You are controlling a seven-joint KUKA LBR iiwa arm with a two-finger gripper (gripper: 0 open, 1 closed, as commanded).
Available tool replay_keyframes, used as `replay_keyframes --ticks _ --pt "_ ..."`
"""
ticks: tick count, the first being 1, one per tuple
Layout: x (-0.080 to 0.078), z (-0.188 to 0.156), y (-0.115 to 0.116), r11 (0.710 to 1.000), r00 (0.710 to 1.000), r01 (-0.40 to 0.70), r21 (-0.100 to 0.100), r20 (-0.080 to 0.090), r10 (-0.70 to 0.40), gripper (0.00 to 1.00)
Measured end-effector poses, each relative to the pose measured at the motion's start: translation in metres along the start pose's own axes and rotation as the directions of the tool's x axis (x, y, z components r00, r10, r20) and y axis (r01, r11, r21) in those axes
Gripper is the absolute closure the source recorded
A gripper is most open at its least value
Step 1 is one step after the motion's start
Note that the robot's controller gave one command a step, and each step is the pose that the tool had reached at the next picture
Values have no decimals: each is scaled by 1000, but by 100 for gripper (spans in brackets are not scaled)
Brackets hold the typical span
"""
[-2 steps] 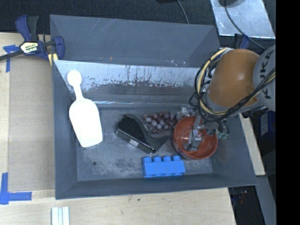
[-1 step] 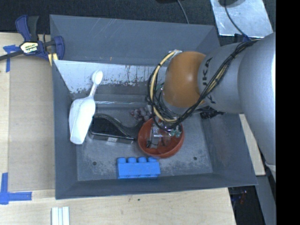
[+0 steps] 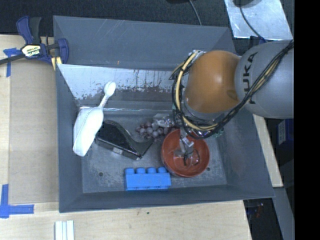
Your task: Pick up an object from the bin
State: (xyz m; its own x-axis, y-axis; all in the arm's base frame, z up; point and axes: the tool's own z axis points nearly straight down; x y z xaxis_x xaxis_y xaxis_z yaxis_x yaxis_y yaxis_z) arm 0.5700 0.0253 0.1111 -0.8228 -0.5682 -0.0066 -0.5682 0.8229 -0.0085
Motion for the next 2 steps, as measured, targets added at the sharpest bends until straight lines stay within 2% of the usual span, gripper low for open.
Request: replay_keyframes --ticks 1,2 --pt "-11 20 3 955 955 -296 -1 0 296 0" --pt "-19 30 4 1000 1000 -28 6 10 28 0"
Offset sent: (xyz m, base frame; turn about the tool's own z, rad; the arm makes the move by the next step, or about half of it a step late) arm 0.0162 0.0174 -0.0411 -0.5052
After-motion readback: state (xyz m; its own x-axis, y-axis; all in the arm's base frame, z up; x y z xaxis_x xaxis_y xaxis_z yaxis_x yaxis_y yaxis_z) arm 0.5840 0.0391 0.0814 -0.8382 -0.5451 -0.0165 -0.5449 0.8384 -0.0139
